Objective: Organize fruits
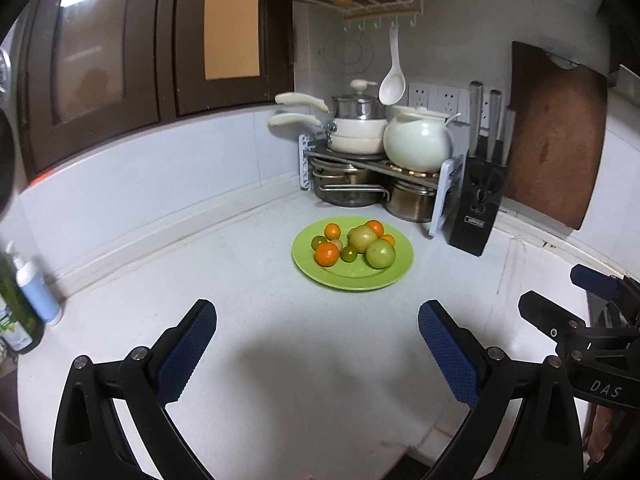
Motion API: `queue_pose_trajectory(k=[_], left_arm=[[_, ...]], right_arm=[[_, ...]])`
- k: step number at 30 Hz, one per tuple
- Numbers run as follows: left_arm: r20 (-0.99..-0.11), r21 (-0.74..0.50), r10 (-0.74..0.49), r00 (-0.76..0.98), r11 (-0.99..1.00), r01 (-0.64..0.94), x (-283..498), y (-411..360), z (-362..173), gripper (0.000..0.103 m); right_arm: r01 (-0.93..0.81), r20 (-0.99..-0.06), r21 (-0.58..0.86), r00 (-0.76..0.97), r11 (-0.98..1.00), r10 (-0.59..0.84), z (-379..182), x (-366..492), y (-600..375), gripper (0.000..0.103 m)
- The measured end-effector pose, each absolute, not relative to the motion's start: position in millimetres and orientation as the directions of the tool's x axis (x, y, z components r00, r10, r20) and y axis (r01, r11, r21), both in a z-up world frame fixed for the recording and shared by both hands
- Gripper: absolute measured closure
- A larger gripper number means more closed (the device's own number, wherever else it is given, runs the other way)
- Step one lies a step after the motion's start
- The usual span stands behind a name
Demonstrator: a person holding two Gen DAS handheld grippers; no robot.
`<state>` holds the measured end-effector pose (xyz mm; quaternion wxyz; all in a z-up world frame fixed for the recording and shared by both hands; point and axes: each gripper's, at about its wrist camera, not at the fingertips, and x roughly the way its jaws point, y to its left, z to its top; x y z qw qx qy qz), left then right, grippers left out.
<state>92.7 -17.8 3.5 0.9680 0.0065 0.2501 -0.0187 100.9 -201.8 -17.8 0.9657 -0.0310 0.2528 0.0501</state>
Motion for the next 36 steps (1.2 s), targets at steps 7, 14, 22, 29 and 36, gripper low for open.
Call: queue_pose_trajectory(k=[7, 14, 22, 29, 36], left_arm=[[-0.45, 0.002, -0.01, 0.893, 1.0, 0.012, 38, -25, 10, 0.0], [-0.442, 0.01, 0.004, 0.897, 1.0, 0.0, 6, -26, 9, 0.0], [-0.427, 0.02, 0.019, 0.904, 1.0, -0.012, -19, -26, 11, 0.0], [-0.418, 0.02, 0.026, 0.908, 1.0, -0.019, -29, -28, 13, 0.0], [-0.414, 0.02, 0.025, 0.91, 1.0, -0.018, -34, -26, 15, 0.0]], right_arm=[[-0.132, -0.461, -0.035, 0.881, 0.991, 0.101, -15, 53, -207, 0.008], [-0.143, -0.453, -0.02, 0.884, 0.99, 0.119, -16, 22, -212, 0.008], [-0.159, -0.439, -0.036, 0.889, 0.987, 0.127, -16, -3, -209, 0.008], [-0.166, -0.43, -0.037, 0.893, 0.985, 0.135, -14, -11, -210, 0.008], [-0.164, -0.424, -0.035, 0.896, 0.986, 0.134, -13, -16, -212, 0.008]])
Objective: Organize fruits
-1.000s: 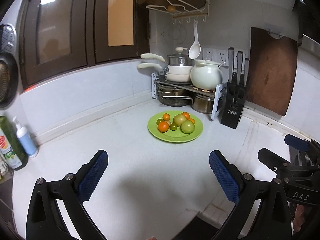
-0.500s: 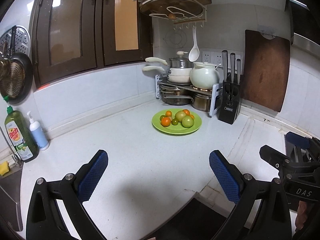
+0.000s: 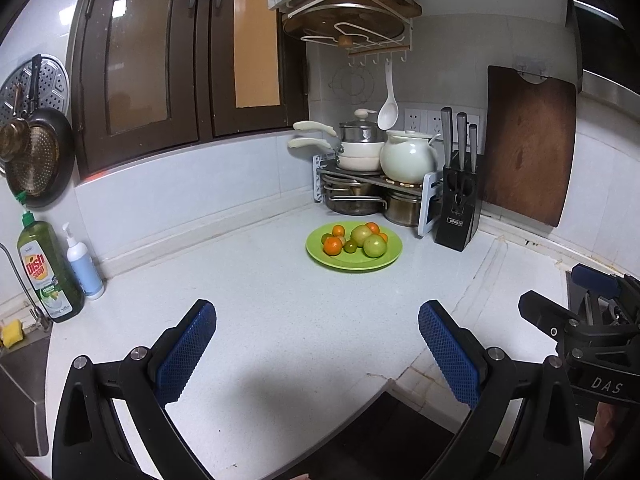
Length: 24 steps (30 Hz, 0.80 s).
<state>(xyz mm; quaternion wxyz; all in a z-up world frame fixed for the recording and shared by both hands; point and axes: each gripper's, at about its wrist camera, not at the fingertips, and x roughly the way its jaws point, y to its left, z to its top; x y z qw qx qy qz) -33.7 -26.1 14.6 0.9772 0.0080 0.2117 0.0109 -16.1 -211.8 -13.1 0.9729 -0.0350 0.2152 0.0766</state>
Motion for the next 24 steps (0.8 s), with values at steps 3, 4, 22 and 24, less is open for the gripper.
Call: queue_pose_trajectory(k=[3, 4, 22, 24], left_arm=[[-0.412, 0.019, 0.026, 0.911, 1.0, -0.02, -35, -26, 15, 0.0], [-0.411, 0.019, 0.025, 0.911, 1.0, -0.019, -36, -27, 15, 0.0], [-0.391, 0.016, 0.029, 0.92, 1.0, -0.025, -44, -26, 20, 0.0], [-0.387, 0.024, 0.037, 0.921, 0.999, -0.03, -46, -26, 20, 0.0]], right_arm=[[-0.163, -0.42, -0.039, 0.898, 0.986, 0.132, -12, -19, -212, 0.008], [-0.163, -0.418, -0.04, 0.899, 0.986, 0.132, -12, -20, -212, 0.008], [-0.169, -0.403, -0.045, 0.905, 0.985, 0.137, -8, -28, -209, 0.008], [-0.165, -0.404, -0.044, 0.905, 0.985, 0.134, -8, -29, -208, 0.008]])
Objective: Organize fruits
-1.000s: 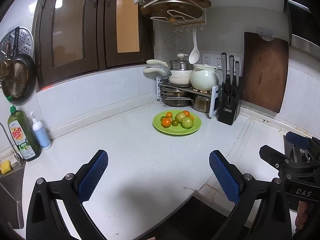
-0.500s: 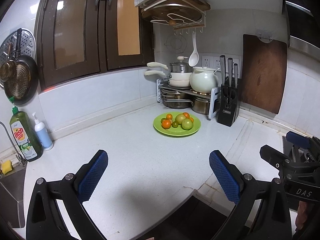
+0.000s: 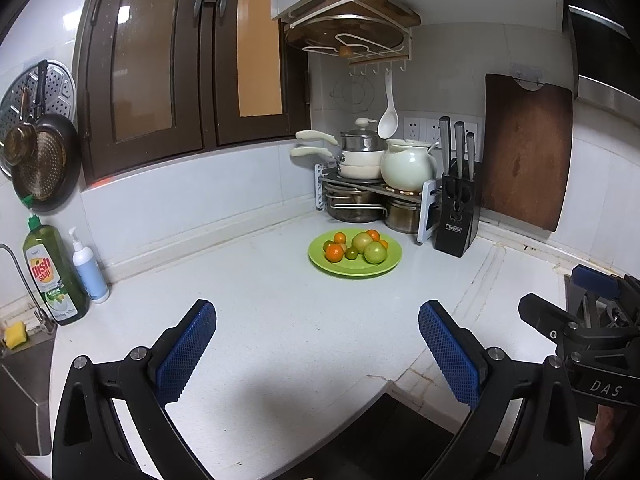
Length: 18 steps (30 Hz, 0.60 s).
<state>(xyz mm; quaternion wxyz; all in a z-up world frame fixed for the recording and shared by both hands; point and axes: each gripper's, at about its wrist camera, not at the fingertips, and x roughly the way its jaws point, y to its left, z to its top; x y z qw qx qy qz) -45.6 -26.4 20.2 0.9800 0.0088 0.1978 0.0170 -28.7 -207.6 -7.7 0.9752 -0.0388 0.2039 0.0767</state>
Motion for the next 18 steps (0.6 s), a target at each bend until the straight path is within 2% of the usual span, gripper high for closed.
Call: queue_pose_trajectory(k=[18], left_arm=[[-0.382, 0.034, 0.034, 0.924, 0.999, -0.023, -47.7, -24.5, 20.9, 0.0]], right_arm=[[-0.172, -0.408, -0.048, 0.902, 0.984, 0.137, -8.1, -29.4, -210.0, 0.008]])
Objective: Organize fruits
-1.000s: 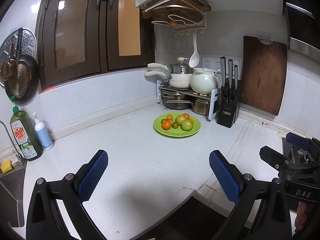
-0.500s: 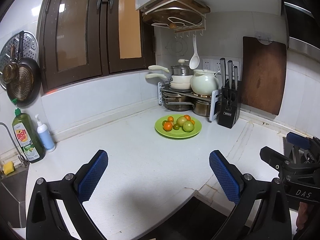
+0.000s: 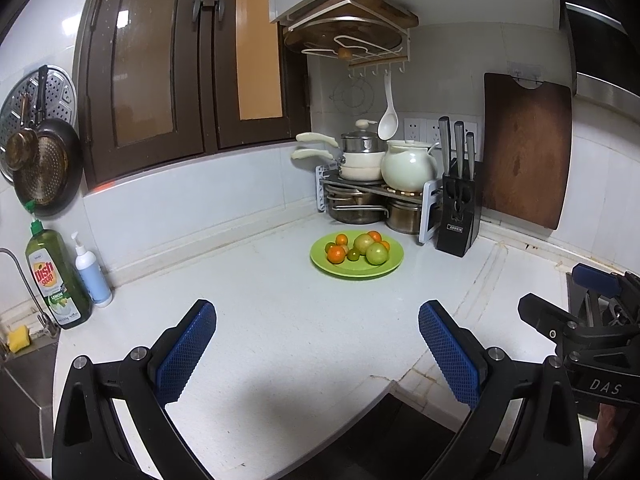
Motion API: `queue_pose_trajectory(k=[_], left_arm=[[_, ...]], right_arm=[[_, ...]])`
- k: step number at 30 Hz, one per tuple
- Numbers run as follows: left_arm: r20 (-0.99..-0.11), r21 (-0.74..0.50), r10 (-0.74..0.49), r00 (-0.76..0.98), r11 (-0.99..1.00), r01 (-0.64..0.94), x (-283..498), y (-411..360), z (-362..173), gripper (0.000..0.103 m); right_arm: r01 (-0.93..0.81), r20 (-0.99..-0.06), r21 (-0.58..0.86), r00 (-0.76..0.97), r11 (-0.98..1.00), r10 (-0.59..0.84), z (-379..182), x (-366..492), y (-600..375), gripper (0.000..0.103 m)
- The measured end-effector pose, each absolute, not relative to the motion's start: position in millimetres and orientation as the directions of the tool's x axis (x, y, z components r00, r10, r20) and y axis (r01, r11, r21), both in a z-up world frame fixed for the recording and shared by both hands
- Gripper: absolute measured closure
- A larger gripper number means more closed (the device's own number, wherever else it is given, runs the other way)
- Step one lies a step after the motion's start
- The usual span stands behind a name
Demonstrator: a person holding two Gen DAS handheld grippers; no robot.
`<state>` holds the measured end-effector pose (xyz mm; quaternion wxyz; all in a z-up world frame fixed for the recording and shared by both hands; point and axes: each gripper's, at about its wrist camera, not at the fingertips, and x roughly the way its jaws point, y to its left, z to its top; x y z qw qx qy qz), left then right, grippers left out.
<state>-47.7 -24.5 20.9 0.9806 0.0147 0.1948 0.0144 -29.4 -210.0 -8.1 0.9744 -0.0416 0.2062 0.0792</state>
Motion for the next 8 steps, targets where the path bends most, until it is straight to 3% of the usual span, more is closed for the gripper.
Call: queue_pose_trajectory(k=[8], left_arm=[[-0.384, 0.032, 0.033, 0.923, 0.999, -0.023, -46.4, -22.8, 20.1, 0.0]], right_arm=[[-0.178, -0.416, -0.054, 0.899, 0.983, 0.14, -9.7, -27.0, -210.3, 0.008]])
